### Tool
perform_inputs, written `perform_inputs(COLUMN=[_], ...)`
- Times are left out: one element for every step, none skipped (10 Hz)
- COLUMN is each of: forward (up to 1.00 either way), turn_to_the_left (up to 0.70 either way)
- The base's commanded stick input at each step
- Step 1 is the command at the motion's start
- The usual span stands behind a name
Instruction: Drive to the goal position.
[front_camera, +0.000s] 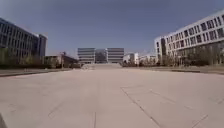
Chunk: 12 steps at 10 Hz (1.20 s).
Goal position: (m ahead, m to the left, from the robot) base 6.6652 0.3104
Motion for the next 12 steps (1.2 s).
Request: perform_inputs(forward=[0.7,0.7,0.7,0.7,0.7,0.7,0.7,0.7,0.7,0.7,0.7,0.7], turn_to_the_left=[0.0,0.0,0.0,0.0,0.0,0.0,0.0,0.0,0.0,0.0,0.0,0.0])
